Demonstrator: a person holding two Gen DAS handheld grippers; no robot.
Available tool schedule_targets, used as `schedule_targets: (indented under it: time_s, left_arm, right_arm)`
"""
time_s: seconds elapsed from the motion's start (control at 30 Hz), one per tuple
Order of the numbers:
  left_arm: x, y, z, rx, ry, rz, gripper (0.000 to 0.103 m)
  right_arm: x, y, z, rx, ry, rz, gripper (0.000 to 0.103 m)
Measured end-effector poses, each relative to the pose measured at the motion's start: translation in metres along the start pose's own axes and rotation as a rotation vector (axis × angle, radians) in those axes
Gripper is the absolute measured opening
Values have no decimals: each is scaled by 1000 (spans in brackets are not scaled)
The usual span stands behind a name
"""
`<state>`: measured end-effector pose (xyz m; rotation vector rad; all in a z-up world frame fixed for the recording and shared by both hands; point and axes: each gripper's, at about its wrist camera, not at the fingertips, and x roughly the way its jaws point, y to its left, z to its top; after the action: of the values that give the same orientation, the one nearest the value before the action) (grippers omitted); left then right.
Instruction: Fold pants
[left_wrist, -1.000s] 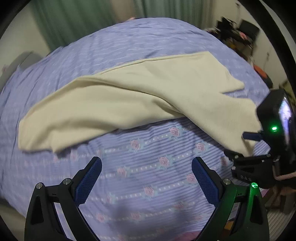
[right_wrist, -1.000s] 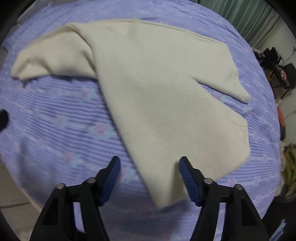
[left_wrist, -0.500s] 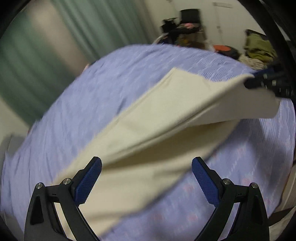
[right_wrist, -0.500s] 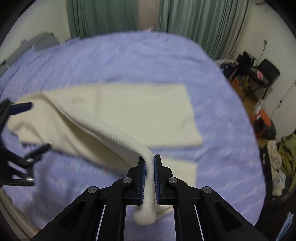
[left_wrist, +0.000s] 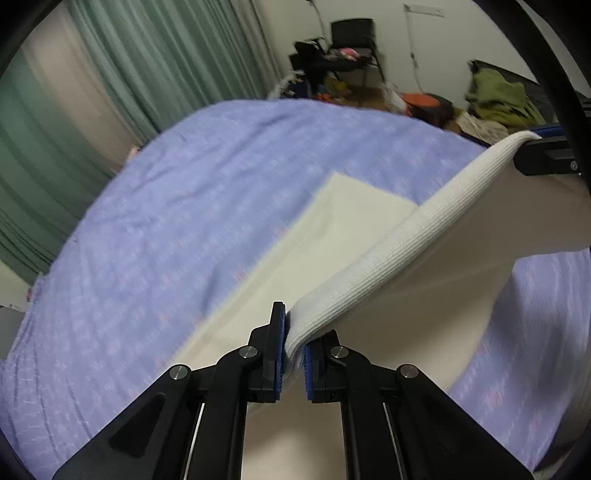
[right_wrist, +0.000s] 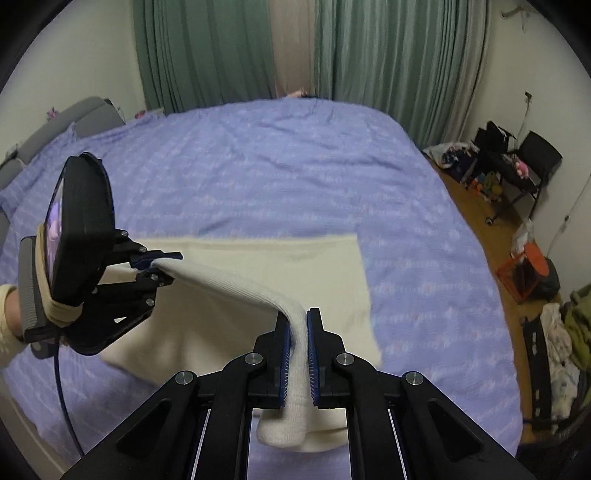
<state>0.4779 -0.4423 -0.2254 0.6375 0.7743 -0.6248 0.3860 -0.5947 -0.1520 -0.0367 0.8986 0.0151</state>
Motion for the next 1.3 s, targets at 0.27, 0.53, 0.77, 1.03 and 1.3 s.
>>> schedule_targets:
  time_s: [0.27, 0.53, 0.77, 1.03, 1.3]
  left_arm:
    - [83, 44, 43, -99, 100, 52, 12]
    - [107, 56, 47, -246, 109, 182, 77]
    - [25, 47, 39, -246, -92, 157, 86]
    - [-56, -12, -61, -407, -43, 107, 90]
    - [-176, -32, -168, -604, 94, 273, 90]
  right_arm:
    - [106, -39, 77, -28, 112, 46, 9]
    - [194, -54, 93, -22, 194, -117, 36]
    - [112, -92, 60, 142, -8, -157, 65]
    - [38, -62, -51, 196, 42, -82, 65]
    - [-27, 42, -103, 65, 114, 163, 65]
